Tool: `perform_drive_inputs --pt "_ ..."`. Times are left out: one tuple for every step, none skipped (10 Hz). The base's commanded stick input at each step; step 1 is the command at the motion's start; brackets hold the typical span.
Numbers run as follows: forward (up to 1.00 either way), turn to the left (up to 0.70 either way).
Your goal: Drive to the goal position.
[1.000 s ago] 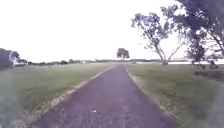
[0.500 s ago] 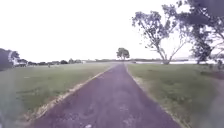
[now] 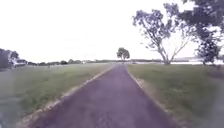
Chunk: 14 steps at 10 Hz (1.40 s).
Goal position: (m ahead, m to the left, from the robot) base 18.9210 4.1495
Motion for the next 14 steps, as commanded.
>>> perform_drive_inputs --pt "0.70 0.00" --pt "0.70 0.00" --pt "0.70 0.00" --pt "0.70 0.00" --pt "0.70 0.00" --pt "0.70 0.00" --pt "0.70 0.00" --pt "0.70 0.00" --pt "0.70 0.00" --pt "0.70 0.00" --pt "0.70 0.00" --pt "0.70 0.00" --pt "0.70 0.00" --pt "0.59 0.00"
